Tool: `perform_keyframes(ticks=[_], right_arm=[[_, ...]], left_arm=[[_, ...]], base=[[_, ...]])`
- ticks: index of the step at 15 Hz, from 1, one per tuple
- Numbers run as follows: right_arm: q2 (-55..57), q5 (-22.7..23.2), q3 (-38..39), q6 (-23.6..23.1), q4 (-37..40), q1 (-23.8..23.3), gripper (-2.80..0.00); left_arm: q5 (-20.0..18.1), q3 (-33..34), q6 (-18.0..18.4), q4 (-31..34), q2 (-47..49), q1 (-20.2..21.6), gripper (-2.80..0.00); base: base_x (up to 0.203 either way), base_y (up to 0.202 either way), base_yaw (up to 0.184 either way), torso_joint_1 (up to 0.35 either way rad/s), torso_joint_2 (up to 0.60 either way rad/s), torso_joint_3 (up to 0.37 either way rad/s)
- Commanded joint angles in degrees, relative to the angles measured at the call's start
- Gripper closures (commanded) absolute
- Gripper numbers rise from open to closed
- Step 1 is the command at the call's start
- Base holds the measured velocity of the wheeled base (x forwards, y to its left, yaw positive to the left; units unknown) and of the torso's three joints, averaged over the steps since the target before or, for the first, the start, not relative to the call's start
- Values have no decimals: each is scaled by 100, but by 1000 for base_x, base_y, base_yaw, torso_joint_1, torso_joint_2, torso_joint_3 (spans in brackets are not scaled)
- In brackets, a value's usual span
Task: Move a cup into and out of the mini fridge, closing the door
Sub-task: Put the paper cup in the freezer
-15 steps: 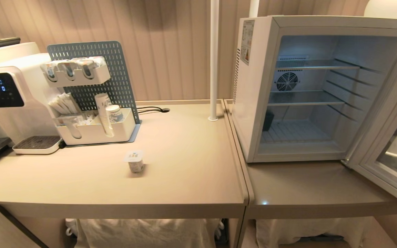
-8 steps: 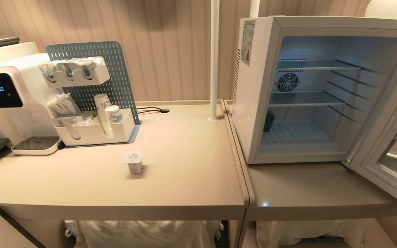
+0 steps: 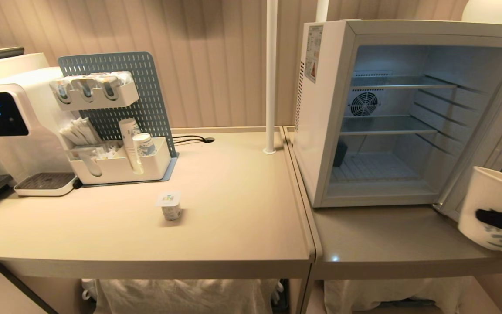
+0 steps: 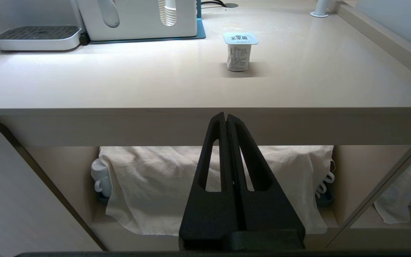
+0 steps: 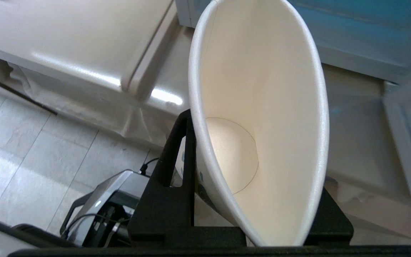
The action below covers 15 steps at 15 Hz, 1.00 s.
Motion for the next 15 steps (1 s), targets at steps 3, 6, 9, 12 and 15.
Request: perform_keyframes(ticks=[3, 6, 9, 12, 15], right_arm=[[3465, 278, -292, -172, -1935, -93, 0], [4999, 273, -912, -212, -3081, -198, 0], [6105, -515, -1833, -151, -4148, -252, 0], [6886, -1444, -2704, 100, -4933, -248, 0], [7569, -2077, -3511, 149, -4984, -235, 0]], left_arm=[[-1, 1, -4, -13, -2, -4, 0], [-10, 1, -12, -22, -2, -4, 0], [-3, 1, -12, -22, -2, -4, 0], [-4, 2, -21, -22, -2, 3, 0], [-3, 1, -21, -22, -2, -4, 0]], base=[[0, 0, 0, 0, 0, 0], [0, 0, 0, 0, 0, 0], [0, 0, 0, 0, 0, 0], [0, 0, 0, 0, 0, 0], [0, 0, 0, 0, 0, 0]])
